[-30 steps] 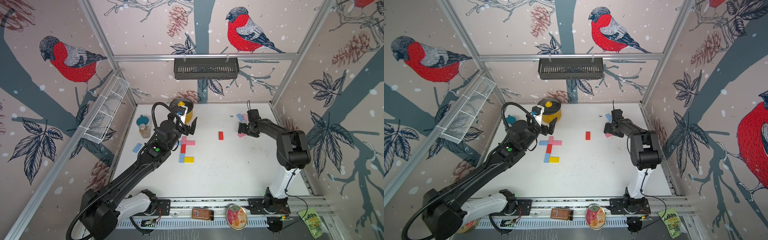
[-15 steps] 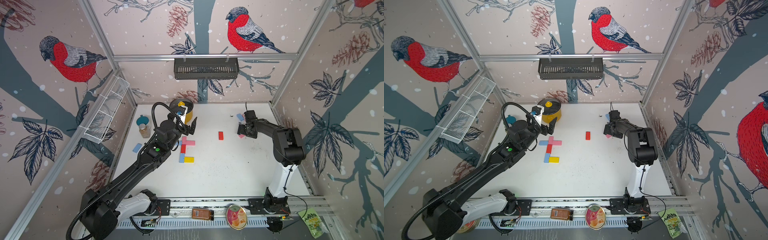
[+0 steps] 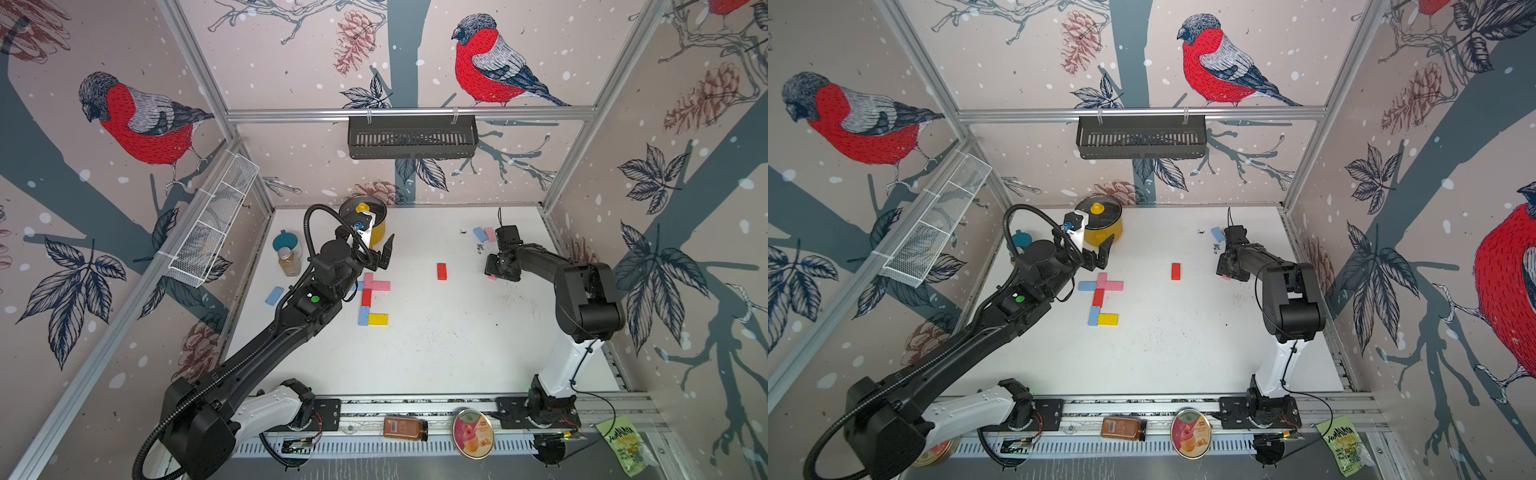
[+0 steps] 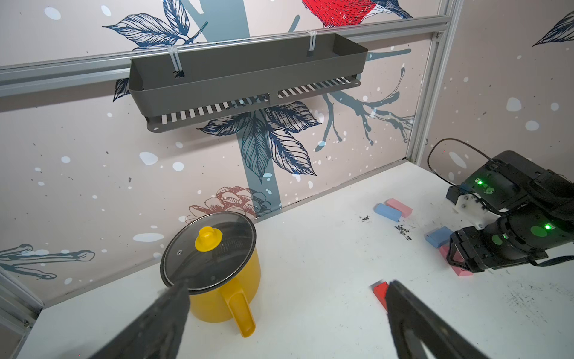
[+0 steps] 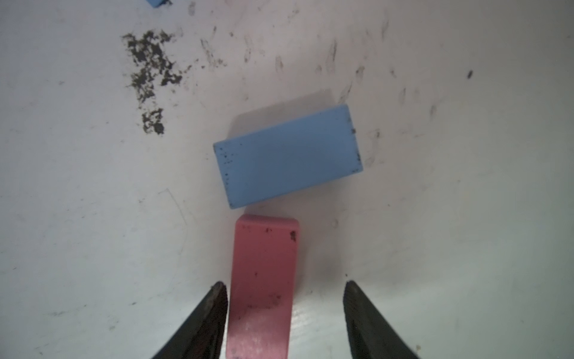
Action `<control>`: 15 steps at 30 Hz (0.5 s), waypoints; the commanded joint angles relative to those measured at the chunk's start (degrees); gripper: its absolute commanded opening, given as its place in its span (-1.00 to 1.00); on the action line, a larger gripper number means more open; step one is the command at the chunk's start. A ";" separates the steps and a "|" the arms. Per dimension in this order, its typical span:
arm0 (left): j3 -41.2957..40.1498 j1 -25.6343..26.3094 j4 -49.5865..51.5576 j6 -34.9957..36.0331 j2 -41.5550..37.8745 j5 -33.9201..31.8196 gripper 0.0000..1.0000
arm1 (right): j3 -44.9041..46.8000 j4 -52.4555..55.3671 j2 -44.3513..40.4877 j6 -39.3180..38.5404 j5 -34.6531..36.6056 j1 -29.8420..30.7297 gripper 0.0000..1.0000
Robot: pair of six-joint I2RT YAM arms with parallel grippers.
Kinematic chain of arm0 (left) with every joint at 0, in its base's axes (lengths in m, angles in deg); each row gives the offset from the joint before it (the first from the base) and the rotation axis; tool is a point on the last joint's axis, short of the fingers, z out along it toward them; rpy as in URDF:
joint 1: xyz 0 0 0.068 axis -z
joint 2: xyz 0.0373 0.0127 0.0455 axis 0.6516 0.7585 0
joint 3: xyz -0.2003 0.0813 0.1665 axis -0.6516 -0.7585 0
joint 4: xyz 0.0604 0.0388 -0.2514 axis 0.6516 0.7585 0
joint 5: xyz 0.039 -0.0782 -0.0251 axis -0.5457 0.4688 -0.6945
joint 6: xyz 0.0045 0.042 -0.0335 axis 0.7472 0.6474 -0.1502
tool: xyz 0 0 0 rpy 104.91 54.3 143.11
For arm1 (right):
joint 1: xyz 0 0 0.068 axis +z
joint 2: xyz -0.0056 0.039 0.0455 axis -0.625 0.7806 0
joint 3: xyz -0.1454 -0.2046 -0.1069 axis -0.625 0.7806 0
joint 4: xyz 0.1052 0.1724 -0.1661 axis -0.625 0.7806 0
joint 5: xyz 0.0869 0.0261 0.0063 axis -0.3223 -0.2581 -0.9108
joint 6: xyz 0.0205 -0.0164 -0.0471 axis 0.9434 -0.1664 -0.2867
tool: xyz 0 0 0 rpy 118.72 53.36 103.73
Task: Assemble the letter t with building blocks
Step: Adjust the building block at the center of the board.
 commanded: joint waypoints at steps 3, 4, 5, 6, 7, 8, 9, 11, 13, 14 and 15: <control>0.45 -0.03 -0.40 0.63 0.08 -0.59 0.95 | 0.28 -1.46 0.58 -2.00 -1.49 -0.52 0.11; 0.46 0.00 -0.39 0.63 0.08 -0.60 0.95 | 0.26 -1.56 0.64 -2.22 -1.66 -0.60 0.09; 0.48 -0.06 -0.39 0.63 0.08 -0.59 0.95 | 0.23 -1.59 0.69 -2.37 -1.84 -0.72 0.05; 0.53 -0.05 -0.40 0.63 0.16 -0.61 0.95 | 0.13 -1.60 0.82 -2.50 -2.06 -0.86 0.02; 0.52 -0.04 -0.40 0.63 0.11 -0.59 0.95 | -0.05 -1.52 0.96 -2.64 -1.95 -0.97 0.01; 0.48 -0.05 -0.35 0.63 0.15 -0.67 0.95 | -0.25 -1.34 0.95 -2.58 -1.84 -1.07 0.00; 0.52 0.01 -0.38 0.63 0.14 -0.69 0.95 | -0.23 -1.40 0.93 -2.66 -1.76 -1.20 -0.01; 0.49 -0.01 -0.39 0.63 0.17 -0.69 0.95 | -0.25 -1.49 0.81 -2.75 -1.89 -1.41 -0.03; 0.49 -0.06 -0.39 0.63 0.26 -0.72 0.95 | -0.36 -1.43 1.01 -3.01 -2.22 -1.58 -0.05; 0.51 -0.01 -0.30 0.63 0.26 -0.62 0.95 | -0.53 -1.34 1.18 -3.14 -2.35 -1.67 -0.07; 0.54 -0.06 -0.32 0.63 0.24 -0.59 0.95 | -0.65 -1.33 1.35 -3.29 -2.47 -1.69 -0.08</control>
